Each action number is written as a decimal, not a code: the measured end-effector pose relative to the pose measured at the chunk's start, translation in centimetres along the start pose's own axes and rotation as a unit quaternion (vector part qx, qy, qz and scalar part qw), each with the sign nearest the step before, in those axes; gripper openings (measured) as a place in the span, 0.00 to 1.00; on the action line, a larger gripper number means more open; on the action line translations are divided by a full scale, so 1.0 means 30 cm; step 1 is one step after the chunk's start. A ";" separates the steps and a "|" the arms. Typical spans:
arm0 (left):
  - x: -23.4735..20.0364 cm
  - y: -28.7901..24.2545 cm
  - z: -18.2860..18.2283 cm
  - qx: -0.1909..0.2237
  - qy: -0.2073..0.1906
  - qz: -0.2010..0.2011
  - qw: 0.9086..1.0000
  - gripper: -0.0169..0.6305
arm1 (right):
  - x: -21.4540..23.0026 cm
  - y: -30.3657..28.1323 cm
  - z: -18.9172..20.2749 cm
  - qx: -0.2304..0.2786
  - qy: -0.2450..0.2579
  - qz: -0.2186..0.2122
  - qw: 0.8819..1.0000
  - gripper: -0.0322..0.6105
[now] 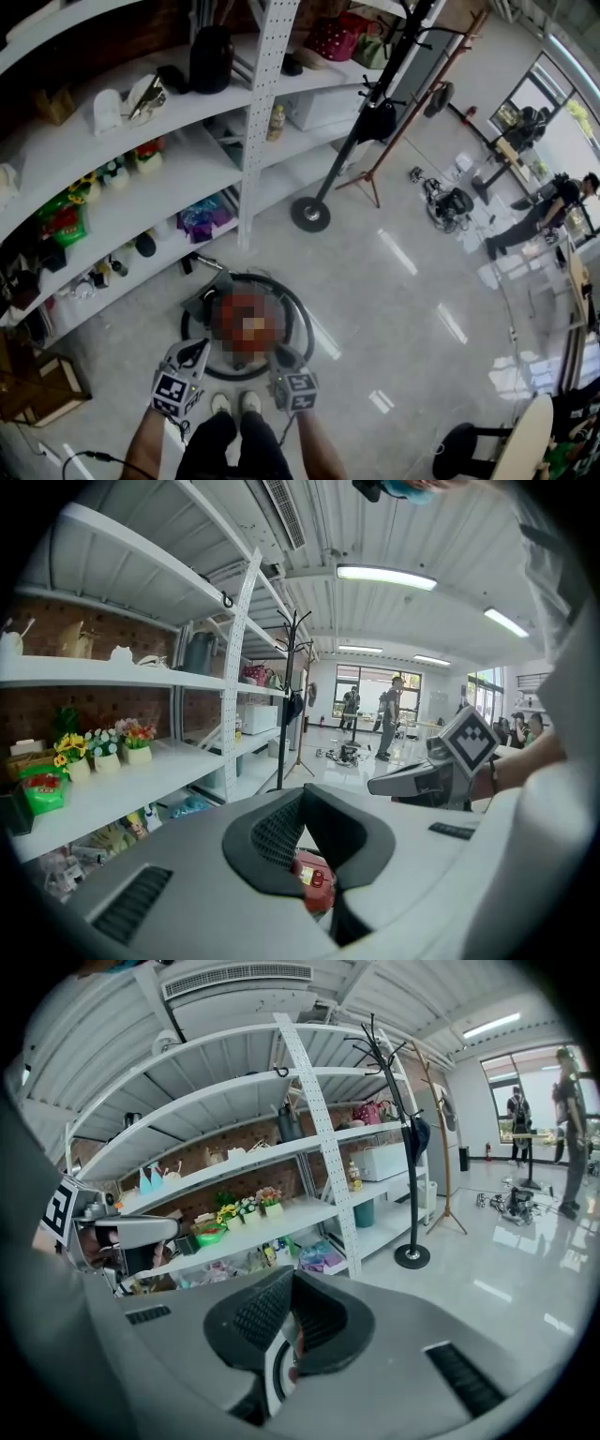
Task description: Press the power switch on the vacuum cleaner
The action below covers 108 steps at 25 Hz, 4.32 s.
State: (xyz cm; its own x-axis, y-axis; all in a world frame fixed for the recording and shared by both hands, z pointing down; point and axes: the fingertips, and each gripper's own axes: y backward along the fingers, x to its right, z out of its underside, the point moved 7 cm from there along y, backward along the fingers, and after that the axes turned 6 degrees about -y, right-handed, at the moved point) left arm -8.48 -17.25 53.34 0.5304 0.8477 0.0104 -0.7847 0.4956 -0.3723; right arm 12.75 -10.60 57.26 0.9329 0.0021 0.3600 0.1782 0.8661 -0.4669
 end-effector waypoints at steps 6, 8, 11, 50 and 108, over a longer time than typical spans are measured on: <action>0.022 0.029 -0.080 0.013 -0.009 0.000 1.000 0.04 | -0.029 0.050 -0.060 0.009 0.005 -0.003 1.000 0.07; 0.026 0.038 -0.098 0.015 -0.011 0.001 1.000 0.04 | -0.040 0.066 -0.081 0.008 0.005 -0.004 1.000 0.07; 0.034 0.050 -0.135 0.014 -0.009 -0.001 1.000 0.04 | -0.053 0.092 -0.109 0.007 0.007 -0.005 1.000 0.07; 0.071 0.211 -0.490 0.086 -0.055 -0.027 0.994 0.04 | -0.197 0.353 -0.380 0.089 0.032 -0.019 0.995 0.07; -0.025 0.486 -0.532 0.130 -0.071 -0.119 0.982 0.04 | -0.298 0.568 -0.462 0.167 0.066 -0.043 0.983 0.07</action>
State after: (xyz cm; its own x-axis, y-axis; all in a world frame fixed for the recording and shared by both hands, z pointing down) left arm -15.20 -13.66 33.09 0.6722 0.7114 0.2050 -0.7097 0.6980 -0.0953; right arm 11.78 -2.78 34.88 0.9555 -0.1230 0.2681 0.1649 0.9764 -0.1397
